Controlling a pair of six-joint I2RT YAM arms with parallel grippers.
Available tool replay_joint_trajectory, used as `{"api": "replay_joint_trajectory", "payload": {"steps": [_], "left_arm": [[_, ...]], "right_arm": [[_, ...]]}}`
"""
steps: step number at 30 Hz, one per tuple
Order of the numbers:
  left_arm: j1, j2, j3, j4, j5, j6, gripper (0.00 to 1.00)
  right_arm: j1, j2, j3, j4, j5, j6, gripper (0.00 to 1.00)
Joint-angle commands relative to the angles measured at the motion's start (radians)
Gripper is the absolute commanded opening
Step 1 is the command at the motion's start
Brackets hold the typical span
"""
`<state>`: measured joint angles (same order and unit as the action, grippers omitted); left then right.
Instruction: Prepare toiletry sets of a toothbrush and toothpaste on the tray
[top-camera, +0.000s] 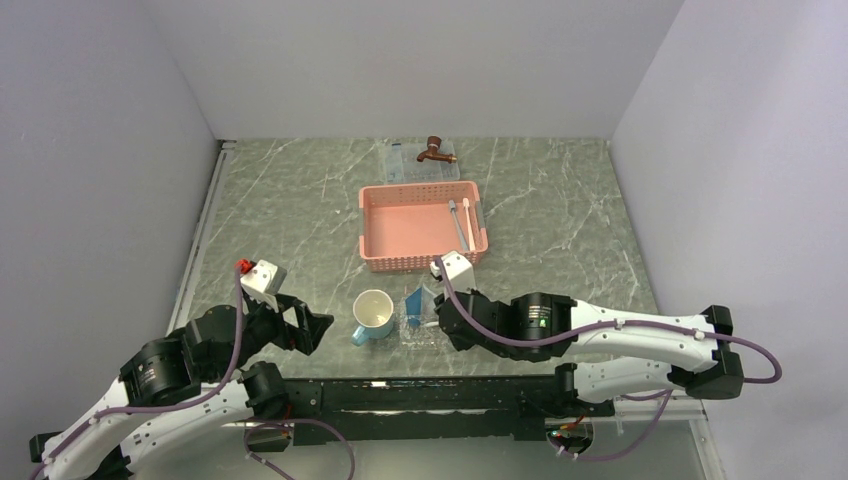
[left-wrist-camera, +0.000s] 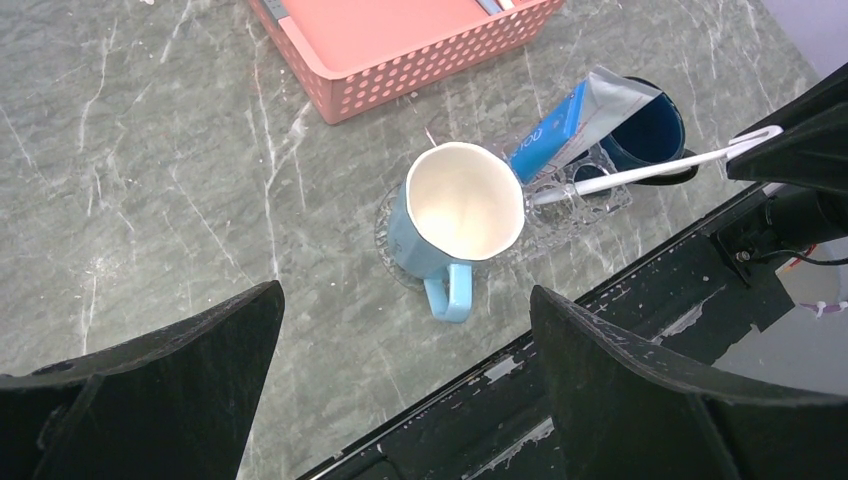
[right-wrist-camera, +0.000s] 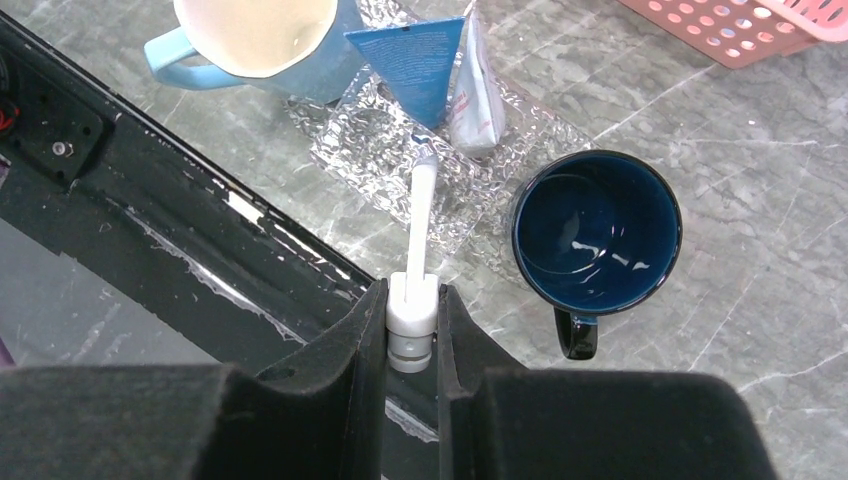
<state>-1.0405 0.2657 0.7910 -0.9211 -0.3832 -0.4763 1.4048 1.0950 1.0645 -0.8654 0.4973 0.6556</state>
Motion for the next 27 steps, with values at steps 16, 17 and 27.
{"api": "replay_joint_trajectory", "payload": {"steps": [16,17,27], "left_arm": [[-0.002,0.022,0.004,0.034,-0.022,-0.005,0.99],[-0.002,0.023,0.004,0.036,-0.022,-0.004,0.99],[-0.003,0.032,0.005,0.036,-0.019,-0.002,0.99]], "right_arm": [[0.039,0.045,-0.024,0.059,0.087,0.058,0.0],[0.04,0.05,-0.021,0.06,0.088,0.057,0.0],[0.051,0.071,-0.019,0.055,0.119,0.068,0.0]]}}
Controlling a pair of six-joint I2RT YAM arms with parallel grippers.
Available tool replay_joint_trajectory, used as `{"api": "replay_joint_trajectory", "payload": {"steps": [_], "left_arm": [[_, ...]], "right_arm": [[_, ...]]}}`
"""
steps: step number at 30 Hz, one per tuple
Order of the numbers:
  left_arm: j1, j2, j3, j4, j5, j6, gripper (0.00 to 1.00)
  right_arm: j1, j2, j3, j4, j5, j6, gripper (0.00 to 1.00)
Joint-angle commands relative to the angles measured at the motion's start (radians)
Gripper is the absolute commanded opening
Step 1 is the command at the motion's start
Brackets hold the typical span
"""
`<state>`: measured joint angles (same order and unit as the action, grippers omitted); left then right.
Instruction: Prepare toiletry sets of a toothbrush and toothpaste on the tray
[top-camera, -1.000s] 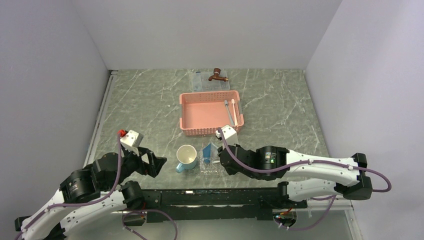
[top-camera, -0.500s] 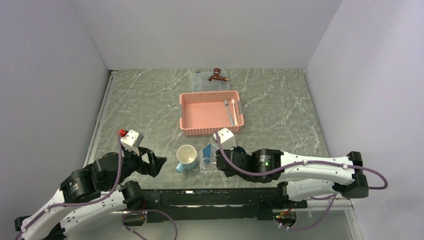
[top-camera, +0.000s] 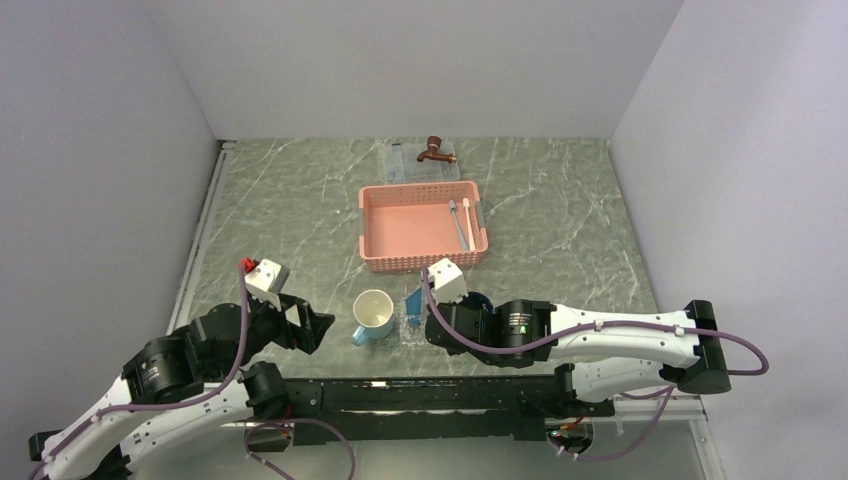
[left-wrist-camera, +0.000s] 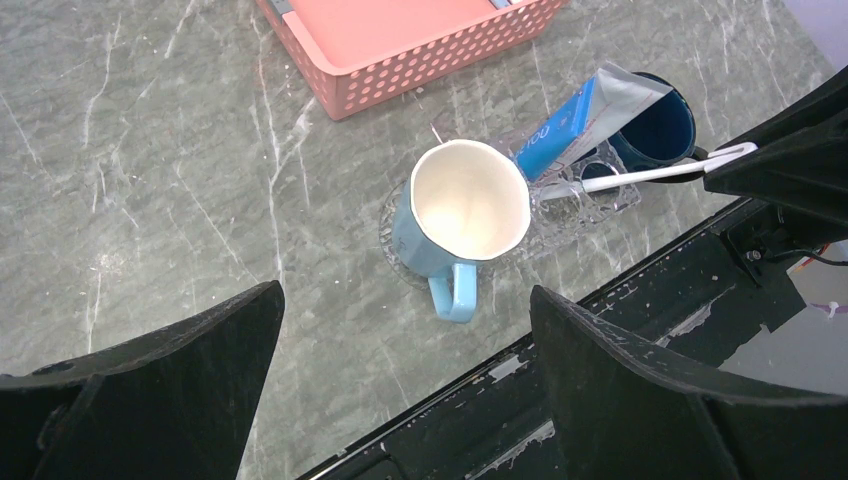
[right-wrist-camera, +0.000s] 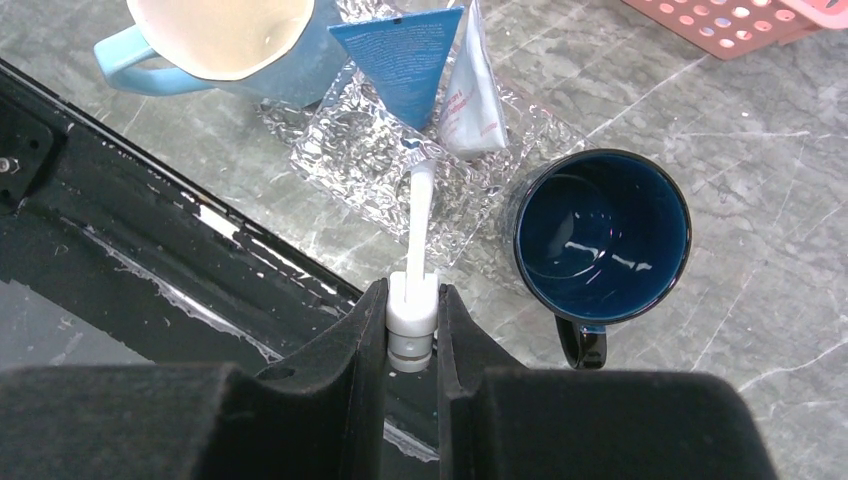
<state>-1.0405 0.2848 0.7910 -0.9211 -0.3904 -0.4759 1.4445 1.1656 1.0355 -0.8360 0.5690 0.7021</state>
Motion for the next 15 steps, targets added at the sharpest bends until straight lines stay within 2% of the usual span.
{"api": "replay_joint_trajectory", "payload": {"steps": [1,15], "left_arm": [[-0.002,0.013,0.003,0.037,-0.012,-0.001,0.99],[-0.003,0.019,0.005,0.037,-0.012,-0.001,0.99]], "right_arm": [[0.011,0.0,0.011,0.023,0.051,0.022,0.0],[0.027,0.021,0.002,0.023,0.086,0.039,0.05]]}}
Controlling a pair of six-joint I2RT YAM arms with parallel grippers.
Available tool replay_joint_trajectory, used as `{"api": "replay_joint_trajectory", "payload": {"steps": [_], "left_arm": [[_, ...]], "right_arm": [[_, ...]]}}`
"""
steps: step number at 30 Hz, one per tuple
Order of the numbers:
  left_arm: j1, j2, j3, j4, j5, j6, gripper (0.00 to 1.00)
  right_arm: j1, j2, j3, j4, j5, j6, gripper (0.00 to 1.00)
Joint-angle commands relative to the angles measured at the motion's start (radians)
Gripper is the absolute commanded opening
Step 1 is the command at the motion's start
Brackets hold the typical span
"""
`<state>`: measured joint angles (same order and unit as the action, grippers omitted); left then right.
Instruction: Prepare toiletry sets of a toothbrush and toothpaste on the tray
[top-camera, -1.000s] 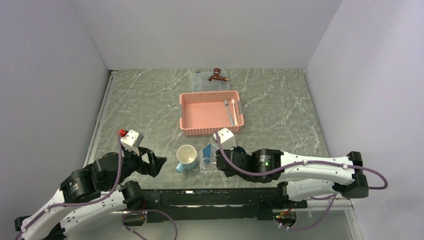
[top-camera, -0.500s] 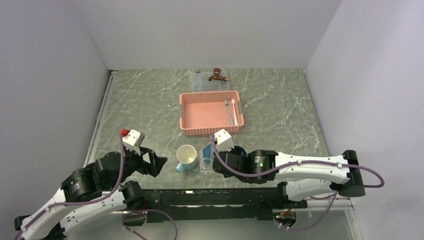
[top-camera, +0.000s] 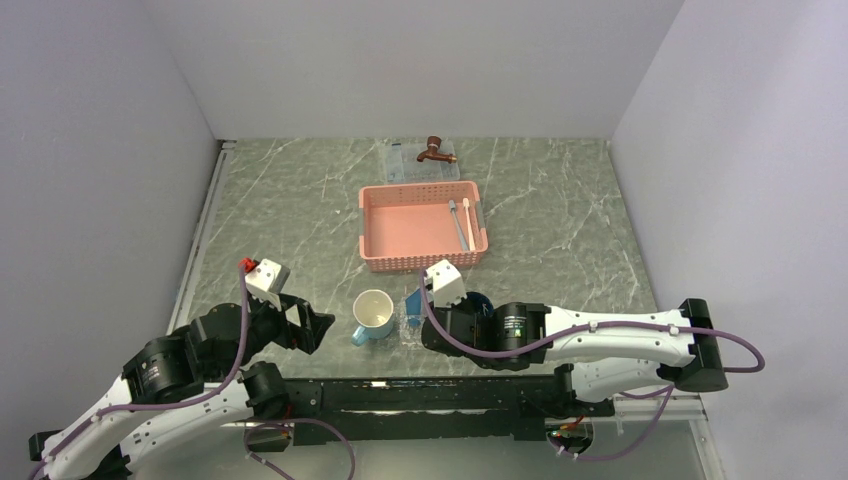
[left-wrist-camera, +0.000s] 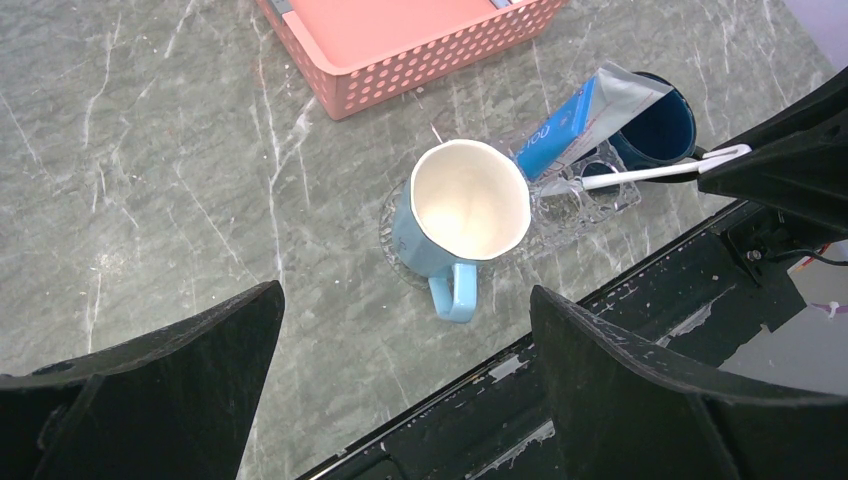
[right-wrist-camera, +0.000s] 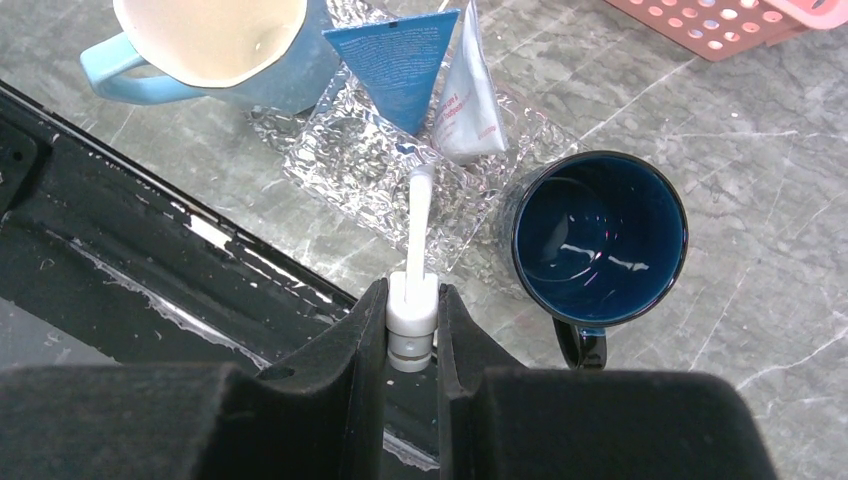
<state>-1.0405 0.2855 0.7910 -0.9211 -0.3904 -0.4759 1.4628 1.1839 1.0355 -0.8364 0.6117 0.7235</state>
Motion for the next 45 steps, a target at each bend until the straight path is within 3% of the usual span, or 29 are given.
{"api": "replay_joint_trajectory", "payload": {"steps": [1,7,45], "left_arm": [[-0.003,0.018,0.004,0.037,-0.013,-0.001,0.99],[-0.003,0.027,0.005,0.038,-0.013,0.0,0.99],[-0.001,0.035,0.005,0.038,-0.017,-0.001,0.99]], "right_arm": [[0.007,0.003,0.0,0.025,0.043,0.019,0.06],[0.009,0.002,-0.011,0.026,0.046,0.023,0.14],[0.013,-0.026,-0.016,0.021,0.058,0.032,0.32]]}}
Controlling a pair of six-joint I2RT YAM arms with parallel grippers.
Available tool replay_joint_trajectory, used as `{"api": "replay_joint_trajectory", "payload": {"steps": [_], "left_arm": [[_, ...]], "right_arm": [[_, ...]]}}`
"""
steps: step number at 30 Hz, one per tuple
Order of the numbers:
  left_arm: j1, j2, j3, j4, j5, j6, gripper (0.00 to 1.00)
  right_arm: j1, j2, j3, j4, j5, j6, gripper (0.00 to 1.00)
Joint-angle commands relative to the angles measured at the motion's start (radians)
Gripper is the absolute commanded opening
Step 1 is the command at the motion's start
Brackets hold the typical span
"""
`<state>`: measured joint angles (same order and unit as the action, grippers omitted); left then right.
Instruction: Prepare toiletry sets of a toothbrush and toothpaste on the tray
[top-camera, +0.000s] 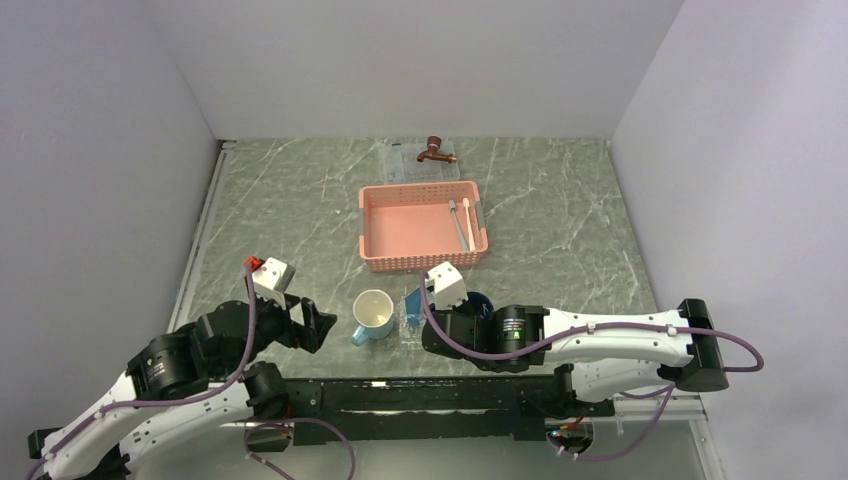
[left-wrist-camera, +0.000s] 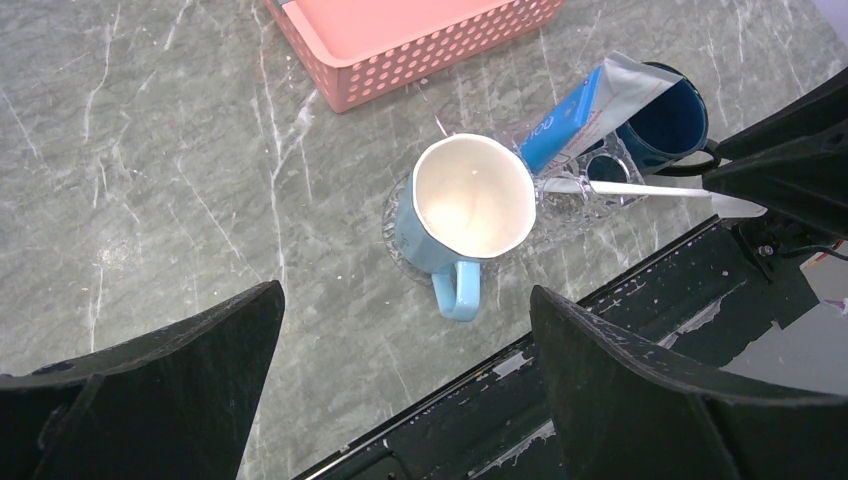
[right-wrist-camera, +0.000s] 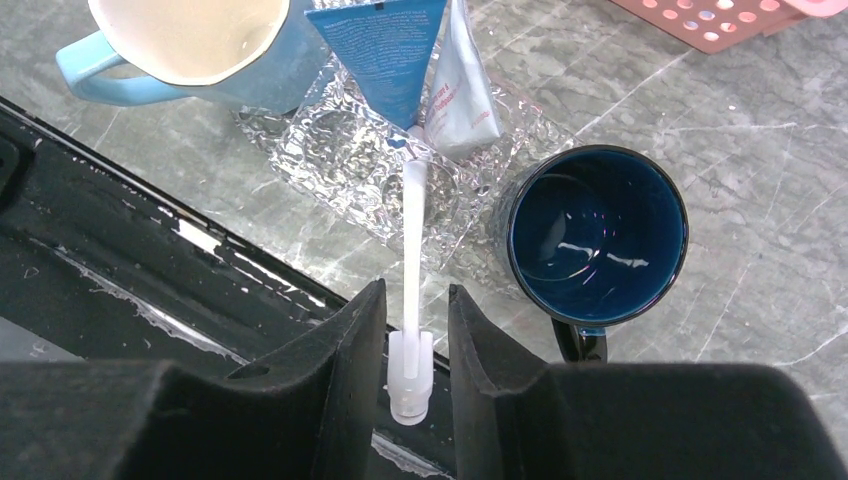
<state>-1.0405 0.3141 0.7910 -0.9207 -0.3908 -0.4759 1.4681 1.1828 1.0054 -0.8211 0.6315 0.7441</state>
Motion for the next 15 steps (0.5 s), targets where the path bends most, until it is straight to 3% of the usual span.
{"api": "replay_joint_trajectory", "payload": {"steps": [1,15], "left_arm": [[-0.002,0.007,0.005,0.037,-0.015,0.0,0.99],[-0.002,0.009,0.004,0.04,-0.014,0.0,1.0]], "right_arm": [[0.008,-0.024,0.015,0.004,0.04,0.013,0.32],[-0.039,-0.052,0.19,-0.157,0.179,0.017,0.35]]}}
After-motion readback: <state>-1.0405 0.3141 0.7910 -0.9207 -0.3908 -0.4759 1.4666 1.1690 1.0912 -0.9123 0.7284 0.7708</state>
